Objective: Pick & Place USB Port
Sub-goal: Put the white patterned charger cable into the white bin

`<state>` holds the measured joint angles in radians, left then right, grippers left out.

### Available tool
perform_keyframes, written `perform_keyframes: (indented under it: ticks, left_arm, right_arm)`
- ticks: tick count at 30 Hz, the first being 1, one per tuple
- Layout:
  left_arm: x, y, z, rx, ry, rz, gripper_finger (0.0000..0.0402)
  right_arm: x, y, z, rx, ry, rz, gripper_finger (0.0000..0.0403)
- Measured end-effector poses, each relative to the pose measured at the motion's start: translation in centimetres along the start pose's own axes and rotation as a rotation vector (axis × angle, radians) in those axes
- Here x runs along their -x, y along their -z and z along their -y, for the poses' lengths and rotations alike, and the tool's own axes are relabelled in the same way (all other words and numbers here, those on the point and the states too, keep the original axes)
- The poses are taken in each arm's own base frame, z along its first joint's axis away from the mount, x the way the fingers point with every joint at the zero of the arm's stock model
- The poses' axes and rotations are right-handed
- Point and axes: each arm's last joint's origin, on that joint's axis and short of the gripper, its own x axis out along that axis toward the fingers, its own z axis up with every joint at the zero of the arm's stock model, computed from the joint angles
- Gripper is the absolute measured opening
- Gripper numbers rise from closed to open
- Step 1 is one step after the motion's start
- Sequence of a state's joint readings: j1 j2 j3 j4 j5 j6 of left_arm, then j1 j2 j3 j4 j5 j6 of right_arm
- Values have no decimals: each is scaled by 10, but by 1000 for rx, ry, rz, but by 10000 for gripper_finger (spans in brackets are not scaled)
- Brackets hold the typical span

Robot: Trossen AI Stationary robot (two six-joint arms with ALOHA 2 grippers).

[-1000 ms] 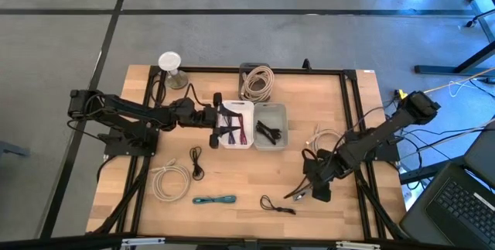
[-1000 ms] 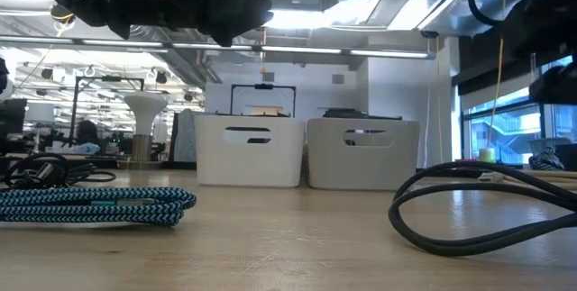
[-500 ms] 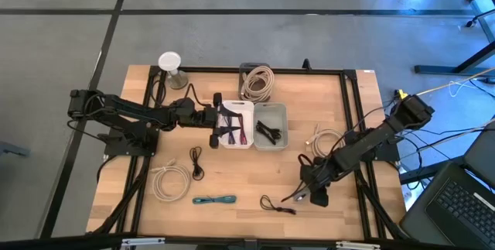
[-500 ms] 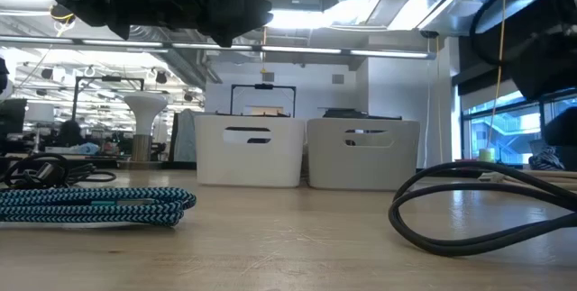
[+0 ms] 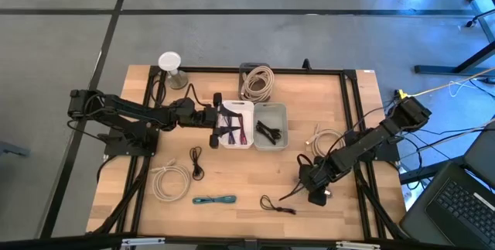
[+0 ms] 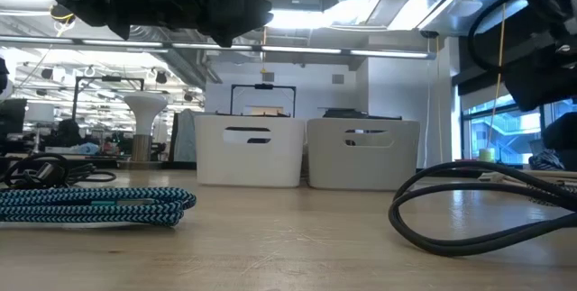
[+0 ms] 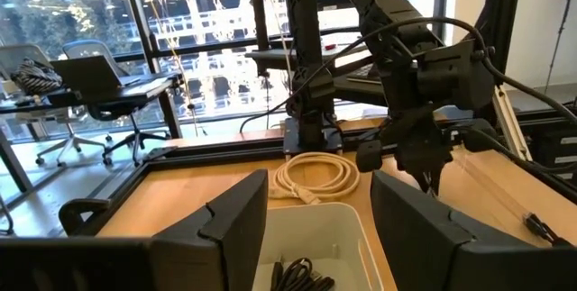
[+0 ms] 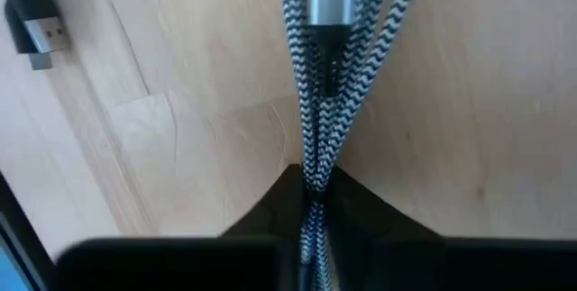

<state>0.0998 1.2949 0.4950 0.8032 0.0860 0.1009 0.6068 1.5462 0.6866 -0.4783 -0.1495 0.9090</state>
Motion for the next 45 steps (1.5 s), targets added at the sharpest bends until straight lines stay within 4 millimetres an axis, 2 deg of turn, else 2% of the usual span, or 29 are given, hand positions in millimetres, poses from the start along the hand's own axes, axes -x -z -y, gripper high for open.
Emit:
perform_keyframes:
  ticks: [4,7,10,15,18,20,24,28,31,36,45]
  left_arm:
    - [0,0,0,0,0,1,189]
    - [0,0,0,0,0,1,189]
    - [0,0,0,-9,0,1,189]
    - [0,-1,0,-18,-2,7,189]
    - [0,-3,0,-19,-2,21,189]
    - [0,-4,0,-20,-4,33,189]
    - [0,-7,0,-17,-5,71,189]
    - [1,-13,-1,5,-6,130,191]
    - [1,-17,0,-2,33,175,199]
    - [-2,-25,0,-7,68,199,218]
    - [-8,-42,1,-6,163,245,224]
  right_arm:
    - [9,-4,-5,29,10,58,20]
    - [33,-12,-18,66,-21,116,20]
    - [68,-20,-35,152,-27,202,20]
    - [138,-42,-65,380,58,569,20]
    - [167,-54,-68,500,206,734,20]
    - [178,-66,-65,557,296,810,20]
    - [191,-93,-47,623,388,877,20]
    - [200,-116,-21,604,358,877,20]
    - [207,-128,-9,602,321,919,20]
    - [216,-140,-4,660,225,1001,20]
    - [216,-159,7,686,269,1064,20]
